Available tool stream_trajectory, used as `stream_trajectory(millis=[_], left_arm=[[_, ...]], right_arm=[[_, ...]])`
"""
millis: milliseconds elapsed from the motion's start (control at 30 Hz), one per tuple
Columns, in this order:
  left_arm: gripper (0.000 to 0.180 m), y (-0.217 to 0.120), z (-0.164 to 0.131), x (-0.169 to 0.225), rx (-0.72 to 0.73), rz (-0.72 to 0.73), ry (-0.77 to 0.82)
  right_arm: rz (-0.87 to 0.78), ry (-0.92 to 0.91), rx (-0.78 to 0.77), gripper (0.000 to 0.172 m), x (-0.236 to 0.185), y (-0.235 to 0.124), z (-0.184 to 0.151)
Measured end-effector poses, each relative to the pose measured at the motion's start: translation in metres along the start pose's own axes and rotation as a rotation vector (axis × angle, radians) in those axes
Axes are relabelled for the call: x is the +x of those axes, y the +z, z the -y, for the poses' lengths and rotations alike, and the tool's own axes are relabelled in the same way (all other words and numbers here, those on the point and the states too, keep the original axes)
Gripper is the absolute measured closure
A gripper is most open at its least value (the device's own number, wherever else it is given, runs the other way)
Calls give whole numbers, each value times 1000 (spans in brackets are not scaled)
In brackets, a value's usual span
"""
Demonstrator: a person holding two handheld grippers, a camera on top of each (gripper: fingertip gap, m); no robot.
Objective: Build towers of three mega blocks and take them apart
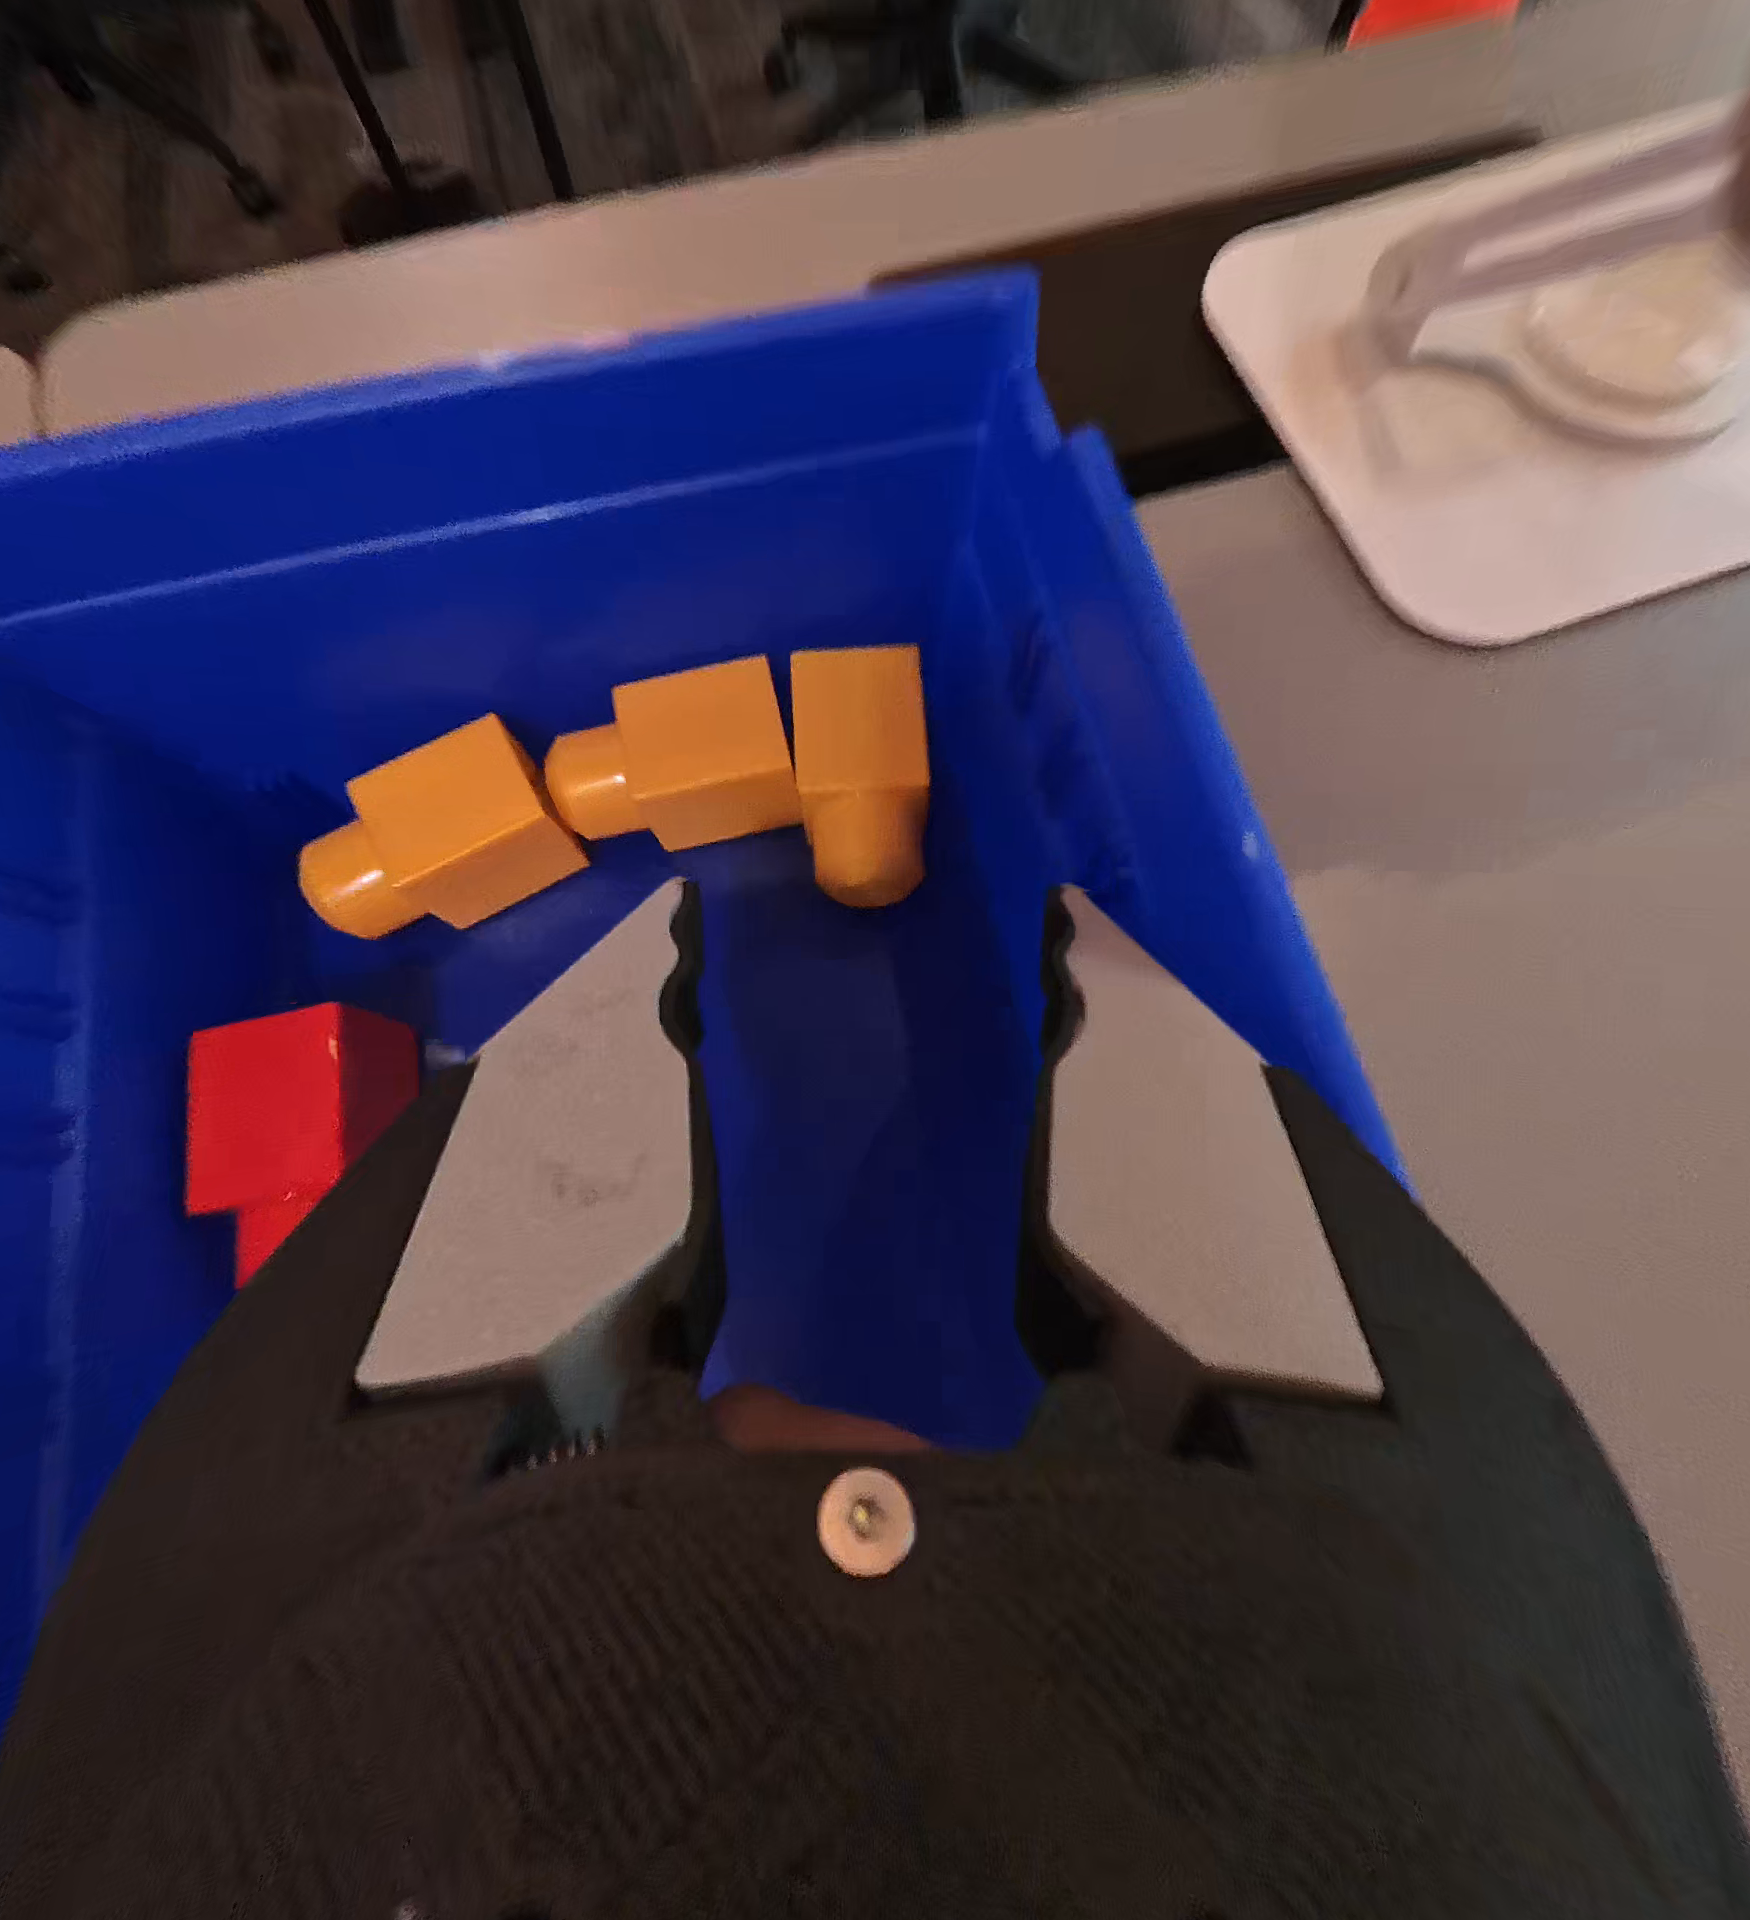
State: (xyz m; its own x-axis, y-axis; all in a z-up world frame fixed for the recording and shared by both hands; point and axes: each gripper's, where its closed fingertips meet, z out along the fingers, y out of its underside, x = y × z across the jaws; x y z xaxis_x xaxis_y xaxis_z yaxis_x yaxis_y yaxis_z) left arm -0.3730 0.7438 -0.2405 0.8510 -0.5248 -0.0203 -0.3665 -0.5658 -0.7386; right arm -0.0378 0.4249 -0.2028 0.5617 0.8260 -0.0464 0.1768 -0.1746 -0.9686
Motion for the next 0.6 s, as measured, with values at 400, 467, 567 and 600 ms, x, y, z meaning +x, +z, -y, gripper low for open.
stream_trajectory(millis=[400,467,567,600], left_arm=[[152,51,-14,-10,-157,29,56],[152,43,-14,-11,-127,33,46],[152,21,-14,-17,-73,55,44],[152,11,-14,-17,-50,48,37]], right_arm=[[40,-29,-13,121,-15,5,2],[43,-37,-12,121,-17,5,4],[45,-51,-7,122,-20,2,8],[45,-56,0,122,-21,2,10]])
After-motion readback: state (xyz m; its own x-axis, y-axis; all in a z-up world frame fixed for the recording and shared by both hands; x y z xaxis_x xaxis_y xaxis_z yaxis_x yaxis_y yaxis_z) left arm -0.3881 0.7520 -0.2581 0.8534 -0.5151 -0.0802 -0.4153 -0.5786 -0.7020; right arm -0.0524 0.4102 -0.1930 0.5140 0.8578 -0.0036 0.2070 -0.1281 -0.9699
